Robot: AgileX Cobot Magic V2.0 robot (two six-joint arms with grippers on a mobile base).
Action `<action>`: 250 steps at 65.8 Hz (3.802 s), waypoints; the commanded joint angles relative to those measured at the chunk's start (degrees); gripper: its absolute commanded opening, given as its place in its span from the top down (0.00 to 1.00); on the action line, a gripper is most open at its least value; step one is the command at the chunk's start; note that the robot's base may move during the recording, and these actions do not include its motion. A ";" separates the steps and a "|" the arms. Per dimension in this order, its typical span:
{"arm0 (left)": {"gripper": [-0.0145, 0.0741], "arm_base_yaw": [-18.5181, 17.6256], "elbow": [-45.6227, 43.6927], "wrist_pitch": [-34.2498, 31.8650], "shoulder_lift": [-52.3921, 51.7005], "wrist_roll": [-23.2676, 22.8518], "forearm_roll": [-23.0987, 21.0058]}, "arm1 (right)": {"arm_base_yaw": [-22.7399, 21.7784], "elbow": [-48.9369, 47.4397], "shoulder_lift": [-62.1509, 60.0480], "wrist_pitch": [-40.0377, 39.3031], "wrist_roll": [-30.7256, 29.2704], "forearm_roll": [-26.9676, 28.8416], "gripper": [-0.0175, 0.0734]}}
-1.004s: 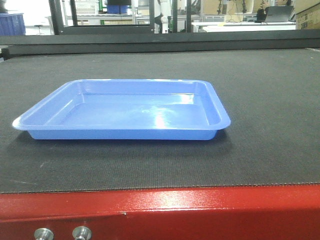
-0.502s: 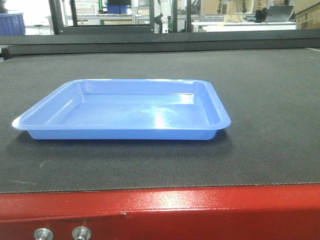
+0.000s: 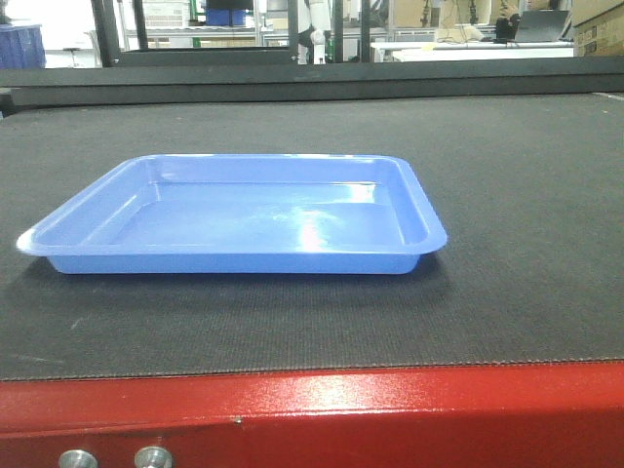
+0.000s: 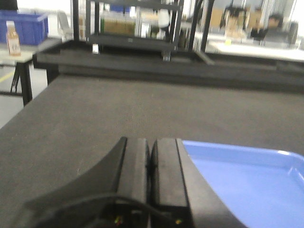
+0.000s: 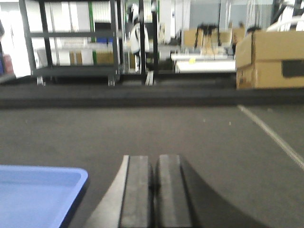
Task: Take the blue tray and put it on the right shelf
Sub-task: 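Lower both grippers toward opposite rims of the light blue tray, then close both grippers on the opposite rims of the blue tray, then lift the blue tray with both grippers above the table, then hold the tray raised with both grippers while the base backs away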
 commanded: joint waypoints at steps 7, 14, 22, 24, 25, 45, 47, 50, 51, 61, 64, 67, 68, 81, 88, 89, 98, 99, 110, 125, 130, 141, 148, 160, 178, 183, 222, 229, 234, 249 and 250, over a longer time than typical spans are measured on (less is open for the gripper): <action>0.46 -0.88 -10.39 2.70 15.23 -0.14 -0.42 | 0.00 -7.49 14.78 -2.32 -0.64 0.38 0.18; 0.31 -5.40 -11.38 2.30 21.51 -0.04 -0.51 | 2.67 -11.27 23.31 -2.71 -0.64 2.82 0.13; 0.30 -10.99 -14.45 4.18 29.04 3.02 -0.68 | 10.15 -18.25 32.57 1.79 -0.64 3.75 0.13; 0.30 -12.38 -16.05 5.79 31.24 3.51 -0.68 | 12.36 -20.45 35.30 3.77 -0.64 3.75 0.13; 0.30 -12.87 -16.75 6.48 32.18 3.49 -0.68 | 13.23 -21.89 36.91 5.07 -0.64 3.75 0.13; 0.30 -12.49 -38.44 20.68 56.90 2.14 -0.68 | 21.69 -45.50 63.66 24.59 2.54 3.75 0.13; 0.30 -12.03 -40.29 22.08 58.88 1.75 -0.73 | 21.69 -47.52 65.67 26.18 2.90 3.75 0.13; 0.30 -11.24 -43.39 24.33 62.11 1.34 -0.73 | 21.69 -51.38 69.12 28.66 3.16 3.75 0.13; 0.30 -11.13 -44.22 24.88 63.49 1.18 -0.73 | 21.69 -52.34 70.52 29.30 3.31 3.75 0.13; 0.30 -7.89 -51.18 28.04 72.19 0.68 -0.73 | 21.77 -60.90 79.62 33.32 8.31 3.05 0.13; 0.30 -7.87 -52.56 28.19 74.47 0.68 -0.73 | 21.77 -62.26 81.98 33.69 10.72 2.14 0.13; 0.30 -7.87 -53.70 28.26 76.35 0.35 -0.73 | 21.77 -63.35 83.85 33.87 12.78 0.84 0.13; 0.30 -7.87 -53.99 28.26 76.94 -0.01 -0.73 | 21.77 -63.84 84.43 33.94 13.40 0.53 0.13; 0.30 -7.87 -56.61 26.90 85.37 -1.58 -2.40 | 21.77 -66.52 92.05 33.79 16.59 -0.39 0.13; 0.30 -7.87 -57.73 26.89 89.04 -1.58 -3.30 | 21.77 -66.80 95.27 33.85 16.59 -0.39 0.13; 0.30 -7.87 -57.75 26.89 89.40 -1.58 -3.30 | 21.77 -66.80 95.66 33.85 16.59 -0.39 0.13; 0.30 -7.87 -58.81 26.76 92.53 -1.58 -3.30 | 21.77 -66.80 98.45 33.79 16.59 -0.39 0.13; 0.30 -7.87 -58.94 26.60 92.91 -1.58 -3.19 | 21.77 -66.80 98.74 33.85 16.59 -0.39 0.13; 0.30 -7.87 -58.94 25.49 94.42 -1.39 -2.69 | 21.83 -66.80 100.39 34.25 16.53 -0.39 0.13; 0.30 -7.87 -58.94 26.12 95.35 -1.39 -2.69 | 21.95 -66.80 100.44 34.28 16.35 -0.39 0.18; 0.32 -7.87 -58.94 26.34 95.62 -1.39 -2.83 | 22.08 -66.80 100.44 34.53 16.35 -0.39 0.31; 0.56 -7.87 -58.94 27.09 96.36 -1.39 -2.83 | 22.33 -66.80 100.44 35.61 16.35 -0.39 0.73; 0.88 -7.87 -58.94 28.06 96.41 -1.39 -2.63 | 22.33 -66.80 100.22 36.29 16.40 -0.44 0.73; 0.89 -7.87 -59.20 31.29 95.92 -1.25 -2.63 | 22.33 -68.33 99.02 39.20 16.40 -0.56 0.74; 0.88 -7.87 -60.22 36.49 86.25 -1.48 -2.28 | 22.80 -69.13 90.22 42.68 16.40 -3.96 0.74; 0.88 -7.87 -60.22 38.46 82.50 -1.83 -2.28 | 23.75 -68.41 87.44 43.85 16.40 -7.01 0.74; 0.88 -14.06 -56.63 50.14 63.66 -4.62 0.89 | 28.61 -53.42 62.44 45.55 17.53 -9.36 0.74; 0.88 -15.59 -56.50 52.02 63.41 -4.62 0.89 | 28.61 -52.12 59.16 46.17 17.53 -9.36 0.74; 0.88 -16.59 -56.50 51.87 63.41 -4.85 0.89 | 28.61 -52.07 57.92 46.94 17.53 -9.36 0.74; 0.88 -18.17 -56.50 50.04 63.41 -5.09 0.57 | 28.61 -52.07 57.26 48.21 17.53 -9.36 0.74; 0.88 -18.17 -56.50 50.04 63.41 -5.09 0.57 | 28.61 -52.07 57.26 48.21 17.53 -9.36 0.74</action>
